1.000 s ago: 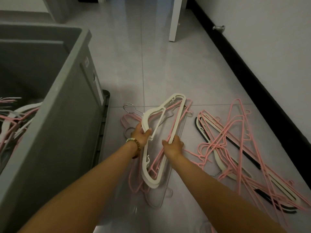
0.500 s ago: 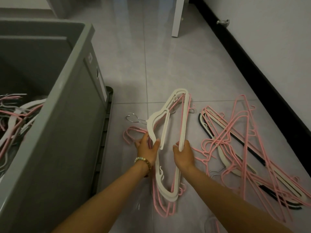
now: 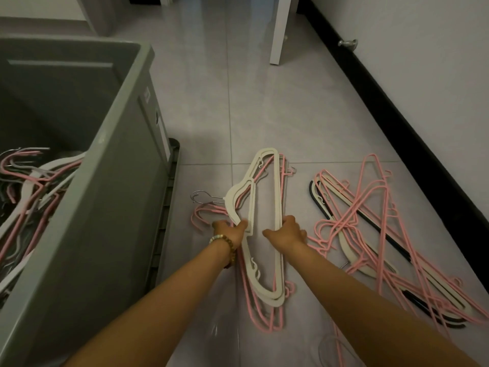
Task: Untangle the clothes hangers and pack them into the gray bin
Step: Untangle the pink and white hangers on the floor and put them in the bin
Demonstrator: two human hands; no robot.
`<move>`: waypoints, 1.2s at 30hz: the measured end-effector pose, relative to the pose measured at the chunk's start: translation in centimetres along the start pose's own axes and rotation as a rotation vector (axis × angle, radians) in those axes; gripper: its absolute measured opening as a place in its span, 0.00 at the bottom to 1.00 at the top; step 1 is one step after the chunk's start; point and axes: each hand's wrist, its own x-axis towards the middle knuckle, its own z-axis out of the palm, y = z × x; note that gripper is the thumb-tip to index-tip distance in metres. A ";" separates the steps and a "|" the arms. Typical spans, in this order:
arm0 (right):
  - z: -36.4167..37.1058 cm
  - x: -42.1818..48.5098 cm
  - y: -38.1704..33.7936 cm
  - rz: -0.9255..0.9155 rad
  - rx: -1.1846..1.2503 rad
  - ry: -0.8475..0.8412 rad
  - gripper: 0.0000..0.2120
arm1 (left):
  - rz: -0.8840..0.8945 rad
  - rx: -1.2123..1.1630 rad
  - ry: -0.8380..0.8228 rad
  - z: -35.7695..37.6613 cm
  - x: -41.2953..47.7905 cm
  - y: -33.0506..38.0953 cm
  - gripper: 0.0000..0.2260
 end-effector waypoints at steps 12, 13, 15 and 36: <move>-0.5 -0.1 0.2 -0.041 0.370 -0.201 0.18 | 0.244 -0.209 -0.106 0.3 -2.8 1.9 0.08; -0.7 -0.2 0.0 -0.056 0.397 -0.230 0.18 | 0.270 -0.268 -0.155 0.3 -3.5 2.6 0.07; -1.7 -0.9 -0.8 -0.084 0.468 -0.279 0.15 | 0.348 -0.284 -0.226 0.3 -4.8 4.1 0.07; -15.5 -17.6 -18.9 -0.502 0.940 -0.383 0.11 | 0.642 -0.176 -0.204 -15.8 -18.2 22.2 0.09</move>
